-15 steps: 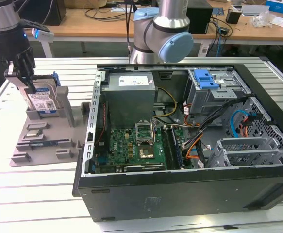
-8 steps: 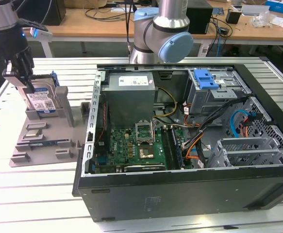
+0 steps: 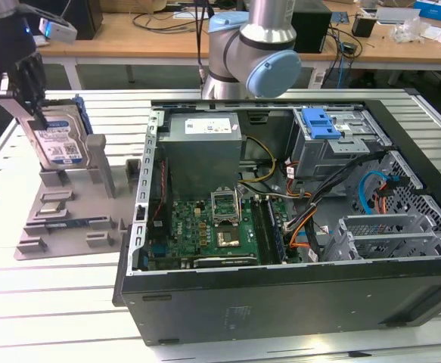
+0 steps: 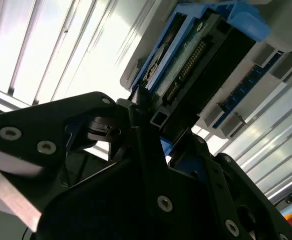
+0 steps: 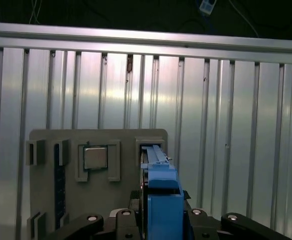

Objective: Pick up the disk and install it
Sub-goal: 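Pick up the disk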

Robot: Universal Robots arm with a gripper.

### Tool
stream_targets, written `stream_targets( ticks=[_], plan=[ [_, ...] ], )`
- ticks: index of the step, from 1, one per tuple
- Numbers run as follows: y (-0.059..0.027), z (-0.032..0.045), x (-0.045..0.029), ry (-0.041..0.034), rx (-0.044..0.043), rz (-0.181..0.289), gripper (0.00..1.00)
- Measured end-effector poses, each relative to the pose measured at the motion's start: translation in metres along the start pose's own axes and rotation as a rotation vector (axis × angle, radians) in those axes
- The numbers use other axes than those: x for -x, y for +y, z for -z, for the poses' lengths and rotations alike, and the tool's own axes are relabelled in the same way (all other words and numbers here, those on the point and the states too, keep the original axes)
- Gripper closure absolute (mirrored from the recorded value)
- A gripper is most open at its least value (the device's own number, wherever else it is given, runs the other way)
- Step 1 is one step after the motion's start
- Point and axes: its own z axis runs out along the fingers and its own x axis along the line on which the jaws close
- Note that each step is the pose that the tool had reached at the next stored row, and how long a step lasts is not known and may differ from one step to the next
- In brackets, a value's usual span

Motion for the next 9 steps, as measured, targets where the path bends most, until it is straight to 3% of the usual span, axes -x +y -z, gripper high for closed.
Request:
stream_targets(
  ticks=[3,9],
  plan=[
    [0.0000,0.0097,0.0009,0.0006,-0.0001,0.000,0.63],
    [0.0000,0.0222,0.0024,0.0009,0.0000,0.000,0.63]
  ],
)
